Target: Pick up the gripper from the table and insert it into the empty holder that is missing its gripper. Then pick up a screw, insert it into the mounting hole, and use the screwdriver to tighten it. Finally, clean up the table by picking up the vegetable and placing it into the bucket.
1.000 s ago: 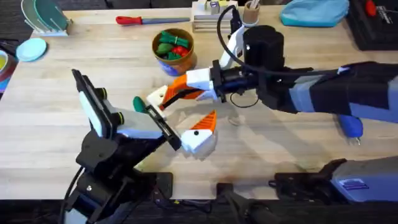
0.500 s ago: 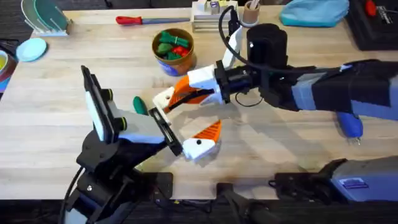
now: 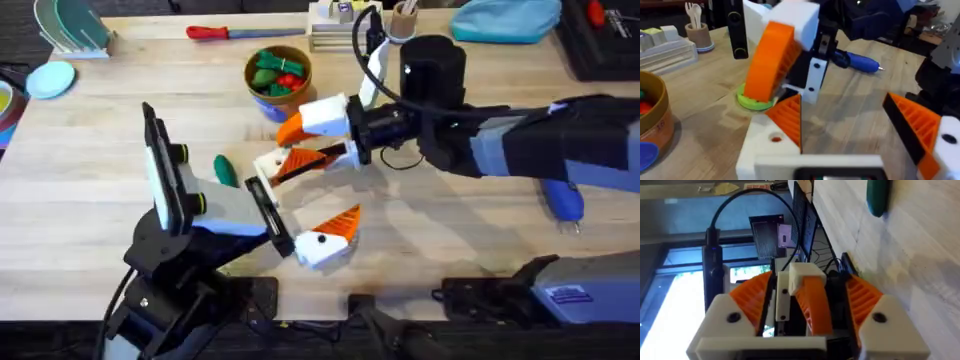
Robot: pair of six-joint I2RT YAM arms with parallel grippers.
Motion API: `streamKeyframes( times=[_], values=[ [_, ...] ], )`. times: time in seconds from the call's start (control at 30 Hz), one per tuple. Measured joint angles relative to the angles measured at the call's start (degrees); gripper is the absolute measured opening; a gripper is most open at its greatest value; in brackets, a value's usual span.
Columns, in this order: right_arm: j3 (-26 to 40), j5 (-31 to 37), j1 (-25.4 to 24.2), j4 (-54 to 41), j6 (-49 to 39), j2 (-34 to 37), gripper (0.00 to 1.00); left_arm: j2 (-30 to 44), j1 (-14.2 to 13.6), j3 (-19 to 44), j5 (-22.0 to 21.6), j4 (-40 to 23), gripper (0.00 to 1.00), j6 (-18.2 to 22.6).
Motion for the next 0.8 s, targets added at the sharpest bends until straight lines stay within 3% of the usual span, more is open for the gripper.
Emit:
streamKeyframes(
  times=[0.07, 0.17, 0.5, 0.6, 0.8],
  values=[
    [0.0, 0.0, -0.8, 0.8, -0.1, 0.0, 0.865, 0.0, 0.0, 0.0, 0.0, 0.0, 0.993, 0.0],
    [0.0, 0.8, -2.9, 2.2, -1.1, 0.0, 0.919, 0.0, 0.0, 0.0, 0.2, 0.0, 0.993, 0.0],
    [2.4, 7.5, -13.1, 3.0, -8.7, 0.0, 0.937, 0.0, 0.0, 0.0, 0.2, 0.0, 0.993, 0.0],
    [5.2, 9.9, -15.0, -2.9, -13.0, -0.1, 0.938, 0.0, 0.0, 0.0, 0.2, 0.0, 0.993, 0.0],
    [11.8, 19.8, -15.8, -32.1, -29.4, -3.8, 0.940, 0.0, 0.0, 0.0, 0.2, 0.0, 0.993, 0.0]
  ],
)
